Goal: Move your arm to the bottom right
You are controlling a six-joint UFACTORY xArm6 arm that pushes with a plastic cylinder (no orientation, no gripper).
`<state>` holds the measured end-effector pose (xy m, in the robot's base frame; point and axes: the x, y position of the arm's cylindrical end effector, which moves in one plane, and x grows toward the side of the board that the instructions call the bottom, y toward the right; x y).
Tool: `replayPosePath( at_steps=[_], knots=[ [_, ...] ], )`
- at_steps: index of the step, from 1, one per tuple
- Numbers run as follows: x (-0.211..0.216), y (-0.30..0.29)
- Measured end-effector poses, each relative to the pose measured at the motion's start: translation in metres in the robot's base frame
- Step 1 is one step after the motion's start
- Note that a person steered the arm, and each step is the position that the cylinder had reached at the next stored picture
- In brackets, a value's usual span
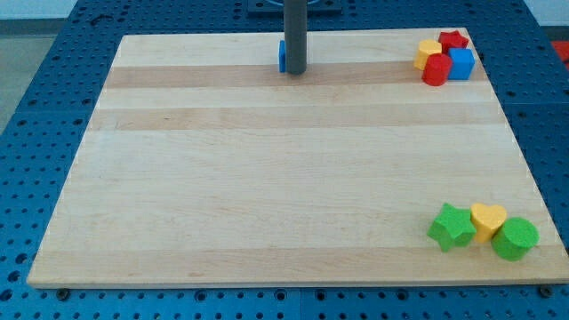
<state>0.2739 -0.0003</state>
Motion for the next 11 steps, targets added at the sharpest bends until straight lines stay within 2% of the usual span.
replayPosePath(
  at_steps=[1, 2, 3, 6, 7, 8, 9, 10, 11],
  knots=[
    [0.000, 0.000],
    [0.045, 0.015],
    [0.120, 0.079],
    [0.176, 0.200],
    [0.224, 0.241],
    [0.240, 0.258],
    [0.286, 0.276],
    [0.290, 0.277],
    [0.323, 0.285]
  ],
)
